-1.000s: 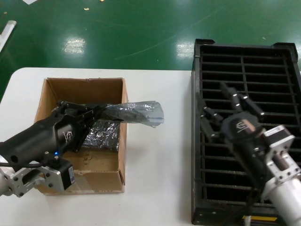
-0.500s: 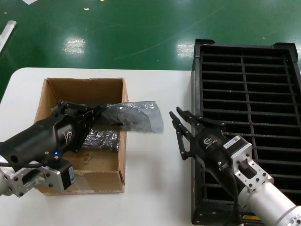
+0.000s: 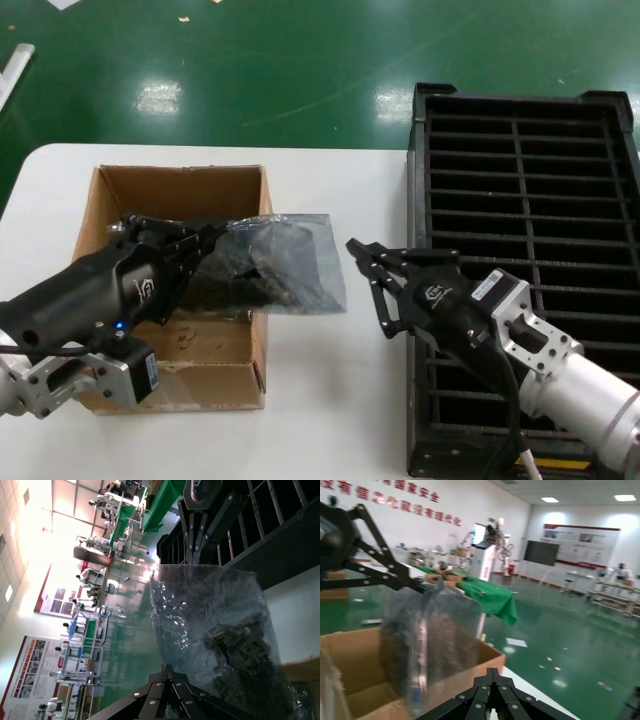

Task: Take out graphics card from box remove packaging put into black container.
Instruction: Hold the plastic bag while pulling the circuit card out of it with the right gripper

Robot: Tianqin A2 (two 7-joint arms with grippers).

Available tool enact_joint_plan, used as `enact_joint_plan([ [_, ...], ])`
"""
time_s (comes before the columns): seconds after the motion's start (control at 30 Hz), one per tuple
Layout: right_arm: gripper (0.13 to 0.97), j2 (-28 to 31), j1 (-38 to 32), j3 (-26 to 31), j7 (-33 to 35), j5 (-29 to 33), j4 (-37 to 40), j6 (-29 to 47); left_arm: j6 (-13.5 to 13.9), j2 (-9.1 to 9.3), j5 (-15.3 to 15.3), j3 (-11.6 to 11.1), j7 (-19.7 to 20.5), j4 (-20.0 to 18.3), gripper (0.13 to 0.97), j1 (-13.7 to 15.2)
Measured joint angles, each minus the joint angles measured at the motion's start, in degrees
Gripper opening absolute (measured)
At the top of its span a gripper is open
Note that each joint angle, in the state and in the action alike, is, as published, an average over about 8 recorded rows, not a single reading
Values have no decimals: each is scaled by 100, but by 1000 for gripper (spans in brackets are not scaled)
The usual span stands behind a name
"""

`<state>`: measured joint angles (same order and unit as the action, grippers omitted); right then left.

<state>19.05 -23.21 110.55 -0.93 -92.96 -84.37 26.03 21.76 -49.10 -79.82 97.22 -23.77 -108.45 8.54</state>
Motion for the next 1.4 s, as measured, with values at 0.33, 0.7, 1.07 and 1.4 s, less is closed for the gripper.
enact_joint_plan([
  [0.33,134,-143,-515,17,517,-510,656,723,0,0,0,0,0,0,138,0],
  [0.7,134,-306,-824,106,804,-719,1081,1139,0,0,0,0,0,0,138,0],
  [1.07,133,-268,-1416,337,687,-766,1578,1816,0,0,0,0,0,0,138,0],
  [1.4,133,-424,-2201,501,1047,-701,2646,2466,0,0,0,0,0,0,138,0],
])
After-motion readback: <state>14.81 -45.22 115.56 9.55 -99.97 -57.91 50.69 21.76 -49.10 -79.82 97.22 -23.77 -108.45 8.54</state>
